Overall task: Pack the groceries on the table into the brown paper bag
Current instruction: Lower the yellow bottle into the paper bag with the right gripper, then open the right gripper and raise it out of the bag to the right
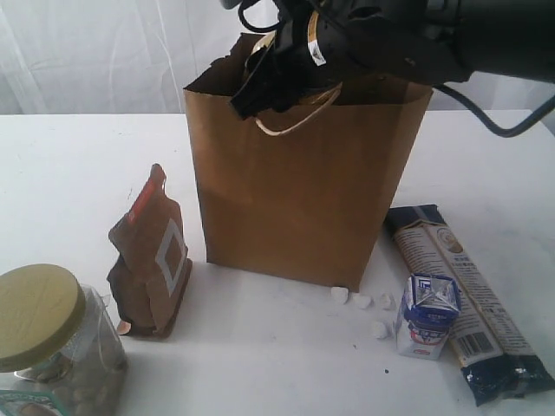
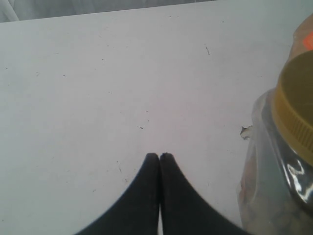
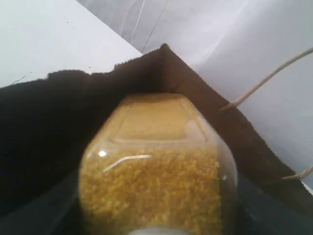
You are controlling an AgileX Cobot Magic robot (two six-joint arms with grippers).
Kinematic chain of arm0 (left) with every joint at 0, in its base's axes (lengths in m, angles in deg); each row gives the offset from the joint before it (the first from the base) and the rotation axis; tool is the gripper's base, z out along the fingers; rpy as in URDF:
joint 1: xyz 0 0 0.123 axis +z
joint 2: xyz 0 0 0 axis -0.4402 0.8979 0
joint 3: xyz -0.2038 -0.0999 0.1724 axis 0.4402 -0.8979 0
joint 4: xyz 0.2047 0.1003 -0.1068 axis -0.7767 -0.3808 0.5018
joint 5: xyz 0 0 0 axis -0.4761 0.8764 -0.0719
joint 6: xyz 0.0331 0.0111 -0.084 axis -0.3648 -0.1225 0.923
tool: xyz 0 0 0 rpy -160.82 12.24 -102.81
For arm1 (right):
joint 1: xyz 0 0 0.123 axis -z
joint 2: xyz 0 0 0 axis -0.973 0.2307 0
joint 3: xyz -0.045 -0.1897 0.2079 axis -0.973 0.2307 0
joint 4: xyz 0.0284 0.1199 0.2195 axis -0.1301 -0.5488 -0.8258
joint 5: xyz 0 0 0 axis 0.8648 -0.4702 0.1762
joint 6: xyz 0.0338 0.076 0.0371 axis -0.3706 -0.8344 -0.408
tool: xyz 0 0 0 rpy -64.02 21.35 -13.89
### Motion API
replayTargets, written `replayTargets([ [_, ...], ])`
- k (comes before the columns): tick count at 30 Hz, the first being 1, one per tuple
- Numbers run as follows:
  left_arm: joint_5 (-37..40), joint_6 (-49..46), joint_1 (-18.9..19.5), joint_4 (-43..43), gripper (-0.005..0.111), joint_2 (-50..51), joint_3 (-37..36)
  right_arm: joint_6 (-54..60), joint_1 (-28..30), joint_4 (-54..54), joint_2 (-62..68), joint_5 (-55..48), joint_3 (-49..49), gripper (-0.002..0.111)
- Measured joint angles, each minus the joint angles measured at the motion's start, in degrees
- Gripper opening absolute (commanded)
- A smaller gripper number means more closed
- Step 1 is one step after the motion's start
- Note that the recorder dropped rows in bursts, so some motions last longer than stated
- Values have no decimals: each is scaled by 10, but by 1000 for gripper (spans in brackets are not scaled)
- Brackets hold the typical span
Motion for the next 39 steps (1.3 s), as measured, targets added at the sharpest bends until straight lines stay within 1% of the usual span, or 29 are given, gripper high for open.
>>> replayTargets([
  [4, 0, 0, 0, 0, 0, 0, 0, 0, 0, 0, 0, 2, 0, 47],
  [6, 0, 0, 0, 0, 0, 0, 0, 0, 0, 0, 0, 6, 0, 53],
  [11, 0, 0, 0, 0, 0, 0, 0, 0, 0, 6, -1, 26, 0, 73],
  [14, 0, 0, 0, 0, 0, 0, 0, 0, 0, 10, -5, 36, -5, 78],
  [34, 0, 0, 0, 0, 0, 0, 0, 0, 0, 15, -5, 22, -5, 79],
  [39, 0, 0, 0, 0, 0, 0, 0, -10, 0, -5, -5, 14, -5, 79],
])
